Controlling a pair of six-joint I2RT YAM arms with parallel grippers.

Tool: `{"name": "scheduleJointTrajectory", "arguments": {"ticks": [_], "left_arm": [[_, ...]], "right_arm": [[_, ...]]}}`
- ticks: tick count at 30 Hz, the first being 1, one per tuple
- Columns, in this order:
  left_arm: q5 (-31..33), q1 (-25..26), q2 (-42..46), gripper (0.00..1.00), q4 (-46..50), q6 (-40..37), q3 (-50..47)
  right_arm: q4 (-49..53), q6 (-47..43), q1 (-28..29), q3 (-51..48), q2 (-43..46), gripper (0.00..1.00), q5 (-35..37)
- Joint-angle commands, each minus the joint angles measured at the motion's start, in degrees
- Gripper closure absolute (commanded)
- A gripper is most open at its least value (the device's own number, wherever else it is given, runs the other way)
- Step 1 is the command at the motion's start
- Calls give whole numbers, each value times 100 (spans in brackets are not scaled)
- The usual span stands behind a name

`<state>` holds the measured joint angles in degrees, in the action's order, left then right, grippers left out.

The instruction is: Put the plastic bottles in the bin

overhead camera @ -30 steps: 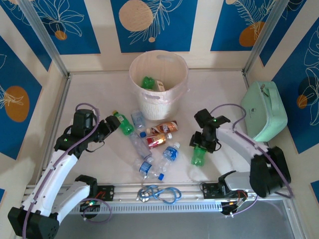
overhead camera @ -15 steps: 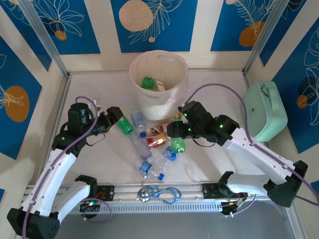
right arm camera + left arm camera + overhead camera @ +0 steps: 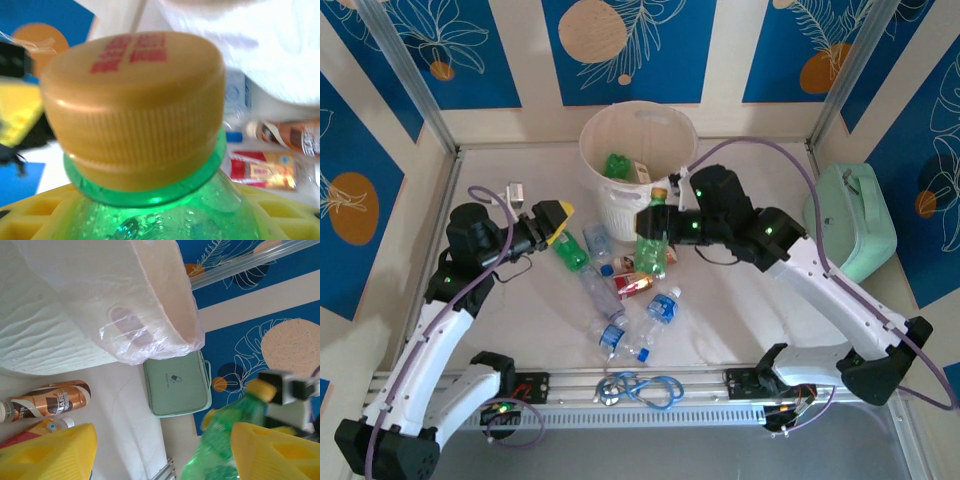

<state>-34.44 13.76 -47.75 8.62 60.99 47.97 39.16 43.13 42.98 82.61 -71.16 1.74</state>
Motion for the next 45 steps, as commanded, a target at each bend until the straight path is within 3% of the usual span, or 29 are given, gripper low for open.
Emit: {"name": "scheduleJointTrajectory", "arguments": {"ticks": [1,5,9,15,23,27,30,32,40,45], "left_arm": [[210,-55,-5,30,632,-356,16],[930,-58,-24,30,1811,-863,142],[1329,-56,-16,30,2288,-1082,125],[1745,-70,-20,27,2588,-1298,5],[2000,-116,-162,21,2629,-1431,-138],[2115,-151,-252,18,2571,-1451,-197],[2184,-176,-343,14,2489,-1437,-252],[2196,-192,-402,12,2415,-1400,-270],[2442,-252,-810,11,2268,-1349,-150],[2597,-314,-1349,11,2084,-1327,7]], "right_arm": [[-270,69,-275,783,-244,48,-187],[62,-39,-706,1924,-929,48,-99],[445,-70,-1108,2847,-1590,47,14],[1041,-176,-1549,4144,-2757,47,28],[2267,-573,-1532,6257,-4423,46,301],[2560,-586,-1490,6863,-4989,37,83],[2557,-604,-1412,6934,-5151,17,19],[2521,-595,-1390,6943,-5152,12,12],[2570,-625,-1319,7065,-4734,10,-24],[2567,-910,-817,6441,-3917,11,504]]}}
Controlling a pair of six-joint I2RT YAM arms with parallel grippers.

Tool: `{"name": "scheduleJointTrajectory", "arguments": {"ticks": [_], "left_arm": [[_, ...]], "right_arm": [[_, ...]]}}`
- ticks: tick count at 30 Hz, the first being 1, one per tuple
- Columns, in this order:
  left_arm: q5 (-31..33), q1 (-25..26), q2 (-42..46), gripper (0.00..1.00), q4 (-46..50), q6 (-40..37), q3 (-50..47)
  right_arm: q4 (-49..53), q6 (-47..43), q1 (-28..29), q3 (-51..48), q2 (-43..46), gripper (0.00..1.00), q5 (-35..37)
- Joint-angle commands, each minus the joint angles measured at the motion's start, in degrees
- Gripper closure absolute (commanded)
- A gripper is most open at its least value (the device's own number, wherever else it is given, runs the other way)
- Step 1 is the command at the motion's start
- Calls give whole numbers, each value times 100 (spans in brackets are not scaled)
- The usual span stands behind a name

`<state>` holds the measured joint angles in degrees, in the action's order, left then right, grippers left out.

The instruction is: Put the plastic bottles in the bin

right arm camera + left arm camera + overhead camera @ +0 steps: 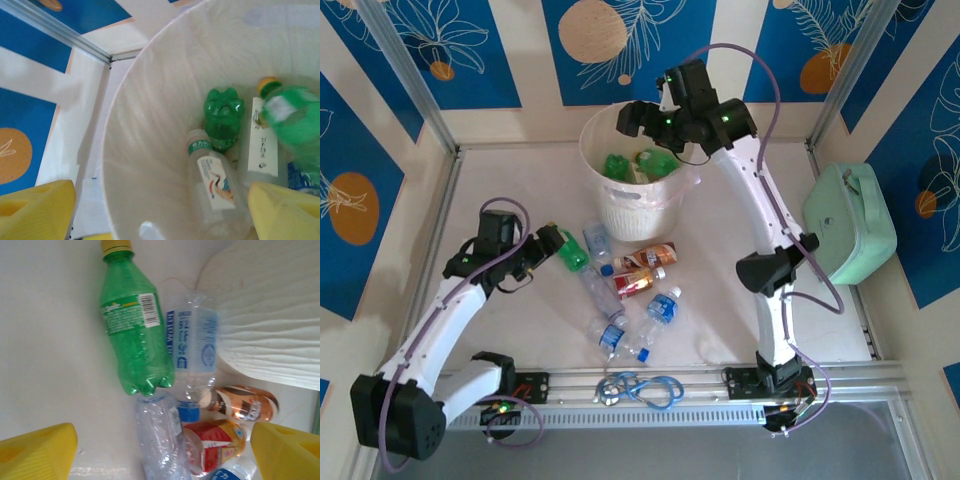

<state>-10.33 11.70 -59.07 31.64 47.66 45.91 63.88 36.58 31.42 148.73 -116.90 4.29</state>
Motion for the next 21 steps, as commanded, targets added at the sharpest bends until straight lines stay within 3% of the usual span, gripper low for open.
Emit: {"name": "scheduleJointTrajectory", "arguments": {"ticks": [1,6,11,17,21], "left_arm": [[160,-121,-363,11,-289,6,254],[161,-167,-1107,15,-465,-52,561],[178,-240,-1830,18,-649,-138,932],[67,-267,-2721,18,-800,-70,1329],[-19,-257,-3125,19,-880,-21,1478]], "right_arm": [[54,-333,514,-421,889,11,447],[-498,-448,1494,-2188,2207,12,1224],[-1265,-11,2396,-4333,3495,12,1590],[-1572,740,3136,-6072,4360,12,2003],[-1519,1168,3419,-6699,4677,13,2165]]}}
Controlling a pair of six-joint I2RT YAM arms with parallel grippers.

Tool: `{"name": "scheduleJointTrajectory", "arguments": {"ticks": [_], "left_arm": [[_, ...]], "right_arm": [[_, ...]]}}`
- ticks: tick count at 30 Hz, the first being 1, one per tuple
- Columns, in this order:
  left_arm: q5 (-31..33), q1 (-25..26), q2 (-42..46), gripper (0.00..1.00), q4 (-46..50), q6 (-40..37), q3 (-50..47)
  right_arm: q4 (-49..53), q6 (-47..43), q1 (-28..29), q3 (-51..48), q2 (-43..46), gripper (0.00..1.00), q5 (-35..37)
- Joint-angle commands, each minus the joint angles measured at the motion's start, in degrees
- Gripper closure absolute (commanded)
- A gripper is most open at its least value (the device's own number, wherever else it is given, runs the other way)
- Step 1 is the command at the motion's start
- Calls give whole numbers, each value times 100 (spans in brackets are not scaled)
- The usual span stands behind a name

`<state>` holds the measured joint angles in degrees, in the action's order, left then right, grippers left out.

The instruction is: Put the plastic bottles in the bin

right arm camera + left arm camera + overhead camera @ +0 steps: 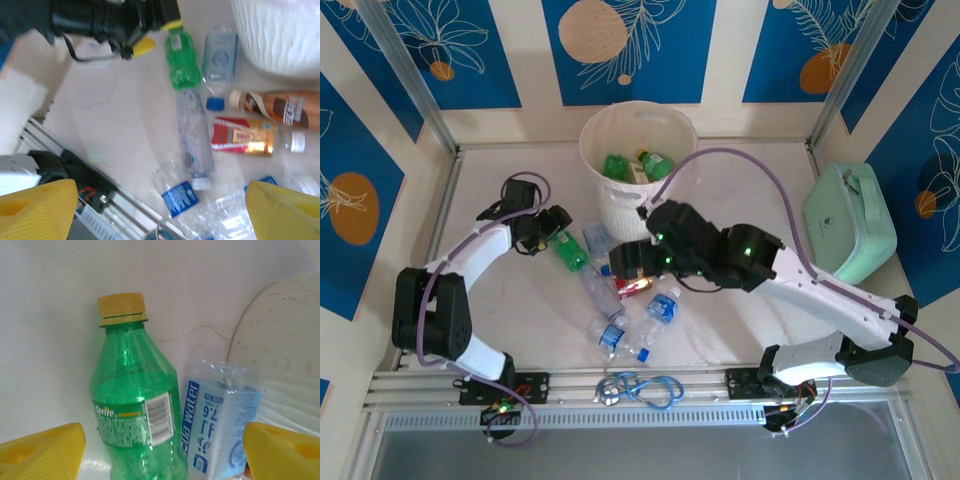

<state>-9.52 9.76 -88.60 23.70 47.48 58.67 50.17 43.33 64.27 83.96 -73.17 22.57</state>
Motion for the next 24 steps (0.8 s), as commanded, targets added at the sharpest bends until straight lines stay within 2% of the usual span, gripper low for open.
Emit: {"name": "scheduleJointTrajectory", "arguments": {"ticks": [1,6,12,18,24], "left_arm": [[-54,-62,-239,19,-38,13,225],[-2,-52,-561,20,-2,41,222],[-14,-6,-796,22,-114,90,70],[-145,28,-1042,27,-233,47,46],[-178,29,-1127,37,-204,-24,26]], "right_arm": [[-177,588,191,-378,378,13,336],[-243,911,276,-875,666,13,380],[-321,889,285,-875,581,13,313],[-411,920,289,-833,375,14,275],[-494,1024,339,-903,281,14,253]]}}
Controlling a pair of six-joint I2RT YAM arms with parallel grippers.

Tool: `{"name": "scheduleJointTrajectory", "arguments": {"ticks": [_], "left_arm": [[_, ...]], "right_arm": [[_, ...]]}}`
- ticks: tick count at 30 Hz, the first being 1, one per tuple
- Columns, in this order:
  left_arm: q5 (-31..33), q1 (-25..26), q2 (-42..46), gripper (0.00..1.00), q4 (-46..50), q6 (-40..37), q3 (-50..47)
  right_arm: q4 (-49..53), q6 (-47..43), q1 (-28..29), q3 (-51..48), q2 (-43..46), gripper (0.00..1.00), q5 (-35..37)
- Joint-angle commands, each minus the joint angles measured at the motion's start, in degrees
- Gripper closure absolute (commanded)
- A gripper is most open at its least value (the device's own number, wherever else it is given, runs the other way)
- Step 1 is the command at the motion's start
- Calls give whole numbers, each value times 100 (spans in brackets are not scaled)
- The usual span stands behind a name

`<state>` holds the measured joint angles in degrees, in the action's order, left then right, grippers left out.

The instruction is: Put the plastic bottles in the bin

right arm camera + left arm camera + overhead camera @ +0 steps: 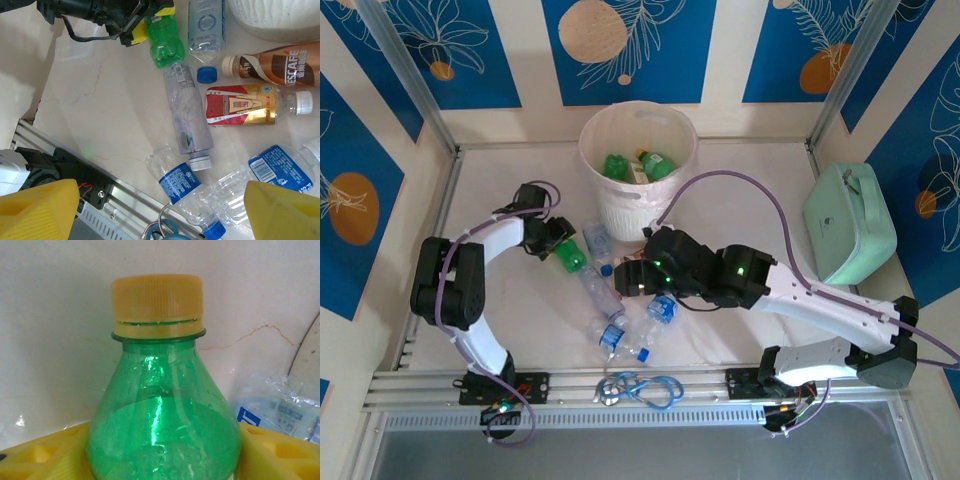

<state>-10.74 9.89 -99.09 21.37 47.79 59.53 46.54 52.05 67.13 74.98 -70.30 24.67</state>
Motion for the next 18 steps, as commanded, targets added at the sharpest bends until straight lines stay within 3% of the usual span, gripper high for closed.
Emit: {"name": "scheduleJointTrajectory", "arguments": {"ticks": [1,11,15,18], "left_arm": [[-43,19,-54,39,41,-62,-72],[67,-18,1013,51,236,-6,-421],[-344,-50,1898,52,296,411,-612],[-678,-51,2767,52,337,888,-709]], "right_arm": [[-151,151,50,-19,-18,14,34],[-385,187,32,-25,-157,14,-202],[-594,139,-88,8,-185,14,-519],[-953,86,-354,-38,-215,14,-1141]]}}
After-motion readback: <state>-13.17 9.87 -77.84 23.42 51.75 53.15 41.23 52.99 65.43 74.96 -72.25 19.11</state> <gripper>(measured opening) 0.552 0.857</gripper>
